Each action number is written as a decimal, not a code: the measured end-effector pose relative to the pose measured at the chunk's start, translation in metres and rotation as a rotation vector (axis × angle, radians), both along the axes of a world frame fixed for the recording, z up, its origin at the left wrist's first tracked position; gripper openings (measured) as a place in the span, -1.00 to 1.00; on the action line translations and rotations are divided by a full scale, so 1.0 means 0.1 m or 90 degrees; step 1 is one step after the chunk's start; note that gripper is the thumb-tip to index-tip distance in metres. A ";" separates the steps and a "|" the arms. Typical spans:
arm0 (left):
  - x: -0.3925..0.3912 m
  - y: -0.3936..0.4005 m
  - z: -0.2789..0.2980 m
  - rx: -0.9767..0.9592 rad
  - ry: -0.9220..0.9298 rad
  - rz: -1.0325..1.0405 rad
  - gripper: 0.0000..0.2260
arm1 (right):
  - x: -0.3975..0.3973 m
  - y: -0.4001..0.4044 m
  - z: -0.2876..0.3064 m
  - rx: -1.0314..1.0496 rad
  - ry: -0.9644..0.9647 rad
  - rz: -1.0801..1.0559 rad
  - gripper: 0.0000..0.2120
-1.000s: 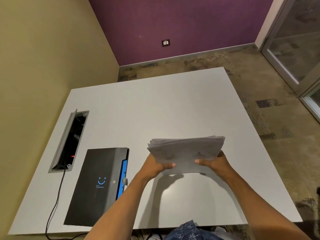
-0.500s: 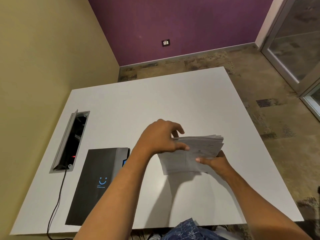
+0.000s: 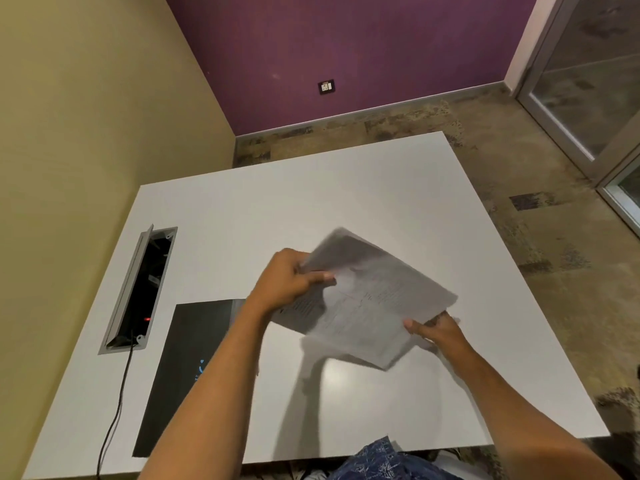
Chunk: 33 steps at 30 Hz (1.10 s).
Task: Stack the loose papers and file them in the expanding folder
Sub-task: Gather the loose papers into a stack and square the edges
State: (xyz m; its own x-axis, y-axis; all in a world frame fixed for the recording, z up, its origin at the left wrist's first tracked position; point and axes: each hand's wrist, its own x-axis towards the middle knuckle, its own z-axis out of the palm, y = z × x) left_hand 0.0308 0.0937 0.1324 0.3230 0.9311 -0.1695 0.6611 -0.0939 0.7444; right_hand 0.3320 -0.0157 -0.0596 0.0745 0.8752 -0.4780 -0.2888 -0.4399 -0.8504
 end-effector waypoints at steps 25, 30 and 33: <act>-0.32 -0.58 -1.36 -0.264 -0.128 0.134 -0.81 | 0.22 -0.11 0.26 0.060 -0.068 0.069 -0.69; -0.26 -0.50 -1.36 -0.271 -0.162 0.194 -0.72 | 0.17 -0.02 0.13 0.019 -0.080 -0.030 -0.62; -0.30 -0.42 -1.28 -0.315 -0.220 0.195 -0.62 | 0.11 -0.01 0.06 0.007 -0.027 -0.079 -0.55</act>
